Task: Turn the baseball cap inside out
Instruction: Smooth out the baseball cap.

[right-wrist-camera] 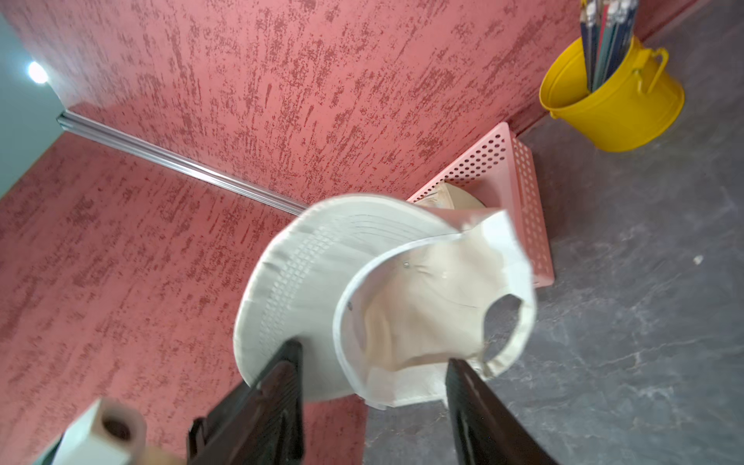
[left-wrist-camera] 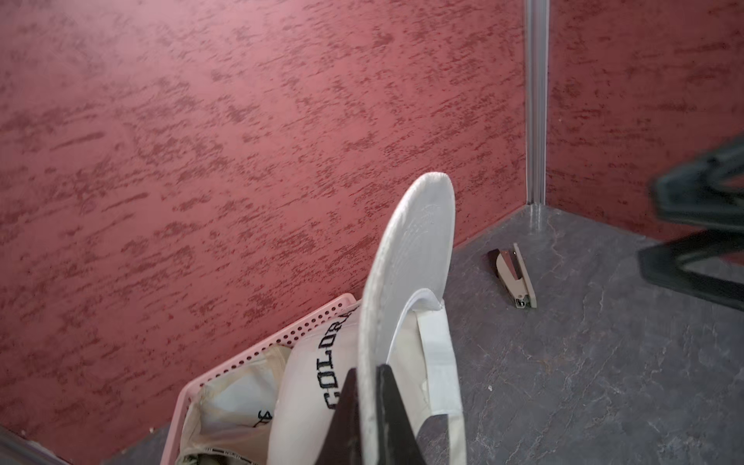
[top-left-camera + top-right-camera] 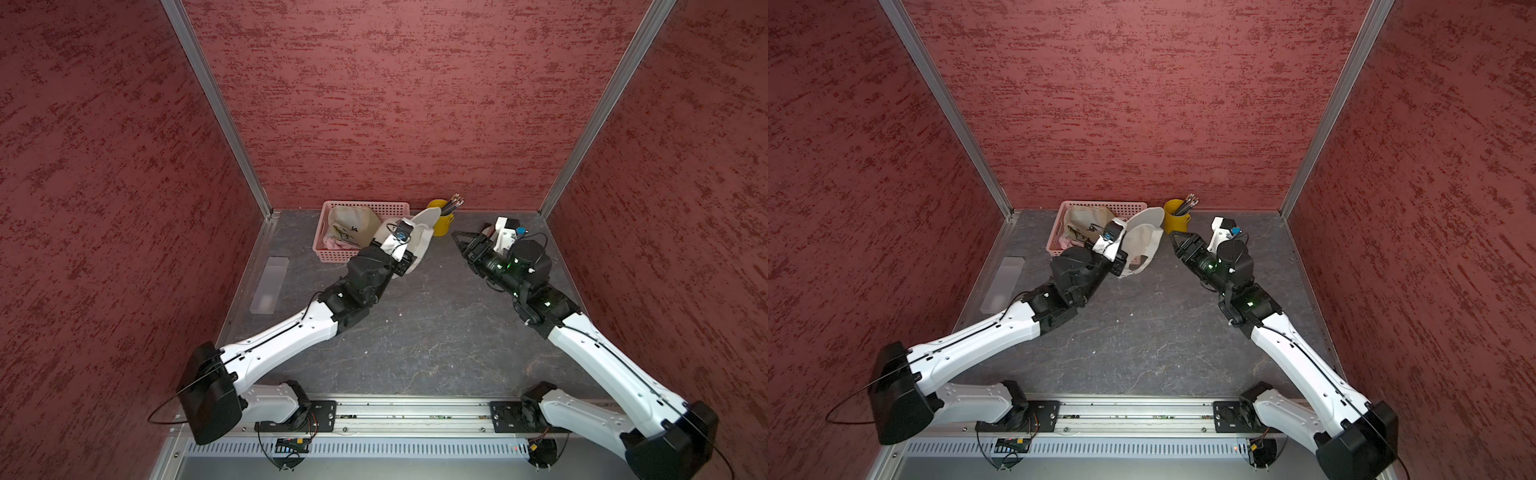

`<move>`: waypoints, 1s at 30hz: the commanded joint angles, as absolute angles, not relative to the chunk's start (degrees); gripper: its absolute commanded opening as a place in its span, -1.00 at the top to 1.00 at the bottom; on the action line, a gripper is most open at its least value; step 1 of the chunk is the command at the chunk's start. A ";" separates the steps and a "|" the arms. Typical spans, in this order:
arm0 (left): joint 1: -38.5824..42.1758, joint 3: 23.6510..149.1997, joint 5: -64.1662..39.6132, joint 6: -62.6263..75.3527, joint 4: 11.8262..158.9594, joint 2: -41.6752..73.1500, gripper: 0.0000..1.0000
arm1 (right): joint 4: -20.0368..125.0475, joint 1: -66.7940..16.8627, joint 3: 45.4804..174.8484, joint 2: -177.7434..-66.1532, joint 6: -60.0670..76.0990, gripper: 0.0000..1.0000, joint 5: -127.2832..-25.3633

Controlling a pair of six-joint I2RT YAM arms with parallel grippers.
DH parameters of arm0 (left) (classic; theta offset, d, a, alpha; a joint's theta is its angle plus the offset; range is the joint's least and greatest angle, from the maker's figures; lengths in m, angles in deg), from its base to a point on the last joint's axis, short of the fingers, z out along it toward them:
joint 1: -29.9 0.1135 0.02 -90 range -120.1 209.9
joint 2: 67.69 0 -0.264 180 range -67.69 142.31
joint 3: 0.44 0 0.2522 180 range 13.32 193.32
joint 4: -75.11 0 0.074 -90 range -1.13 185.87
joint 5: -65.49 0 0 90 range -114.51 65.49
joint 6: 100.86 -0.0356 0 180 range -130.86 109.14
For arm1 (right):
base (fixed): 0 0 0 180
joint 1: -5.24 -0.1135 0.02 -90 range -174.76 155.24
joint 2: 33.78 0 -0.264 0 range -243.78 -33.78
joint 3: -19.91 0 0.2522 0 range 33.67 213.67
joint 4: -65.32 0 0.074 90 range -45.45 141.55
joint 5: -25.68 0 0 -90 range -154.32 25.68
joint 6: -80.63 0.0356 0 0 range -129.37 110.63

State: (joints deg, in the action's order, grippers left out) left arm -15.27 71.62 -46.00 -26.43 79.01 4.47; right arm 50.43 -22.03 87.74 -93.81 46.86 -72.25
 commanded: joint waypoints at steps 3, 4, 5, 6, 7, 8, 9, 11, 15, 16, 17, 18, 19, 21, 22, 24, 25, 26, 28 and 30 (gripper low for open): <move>-7.25 78.08 -25.67 -5.81 98.90 4.86 1.00 | 54.23 -21.45 90.93 -96.34 24.65 -0.25 -84.49; -5.89 78.89 -22.40 -4.05 100.07 5.12 1.00 | 55.25 -21.48 91.13 -98.64 22.05 -0.21 -89.82; -5.02 79.56 -20.65 -2.59 100.95 5.31 1.00 | 55.29 -21.46 91.49 -100.84 20.92 -0.09 -92.24; -4.11 80.56 -18.47 -1.32 102.18 5.62 1.00 | 55.90 -21.56 91.68 -103.30 20.04 0.04 -94.89; -3.63 81.56 -17.07 -0.29 103.10 5.86 1.00 | 58.27 -21.78 91.14 -105.41 19.55 0.16 -96.83; -3.38 82.17 -16.51 0.56 103.75 6.00 1.00 | 60.15 -22.13 90.50 -106.87 19.79 0.30 -96.88; -3.33 82.84 -16.18 1.12 104.37 6.05 1.00 | 63.77 -22.44 89.50 -108.06 19.97 0.44 -96.85; -3.13 83.84 -15.48 2.90 105.59 6.22 1.00 | 71.53 -22.88 87.19 -110.25 21.25 0.62 -95.91; -2.76 84.91 -13.36 7.21 106.84 6.56 1.00 | 78.65 -23.06 89.25 -116.86 23.27 0.86 -94.74; -2.84 84.74 -13.20 8.23 106.65 6.54 1.00 | 79.54 -23.21 90.03 -119.23 23.70 0.89 -93.92; -2.93 84.69 -13.25 9.11 106.46 6.58 1.00 | 80.31 -23.27 90.62 -120.46 24.12 0.90 -93.22; -2.96 84.48 -13.16 9.96 106.14 6.50 1.00 | 81.05 -23.32 91.30 -121.74 24.65 0.93 -92.25; -3.04 84.34 -13.06 10.59 105.67 6.40 1.00 | 80.85 -23.41 92.09 -122.91 24.98 0.94 -91.31; -3.40 84.01 -13.57 11.65 105.02 5.96 1.00 | 80.65 -23.40 93.23 -124.79 25.22 0.95 -89.84; -3.49 83.87 -13.55 12.22 104.72 5.81 1.00 | 80.77 -23.49 93.64 -125.66 25.41 0.96 -89.11; -3.79 83.73 -13.43 13.14 104.16 5.44 1.00 | 81.53 -23.49 94.27 -127.43 25.98 0.95 -87.55; -4.01 83.76 -13.70 13.68 103.95 5.31 1.00 | 82.09 -23.49 94.57 -128.29 26.47 0.95 -86.69; -4.32 83.50 -14.11 14.30 103.58 5.10 1.00 | 83.28 -23.56 94.58 -129.22 27.40 0.95 -85.55; -4.68 82.70 -15.52 16.15 102.85 4.53 1.00 | 89.54 -23.85 92.77 -130.55 30.47 0.94 -82.66; -4.99 80.93 -17.34 18.44 101.17 3.50 1.00 | 101.19 -23.89 89.48 -132.41 35.45 0.94 -78.89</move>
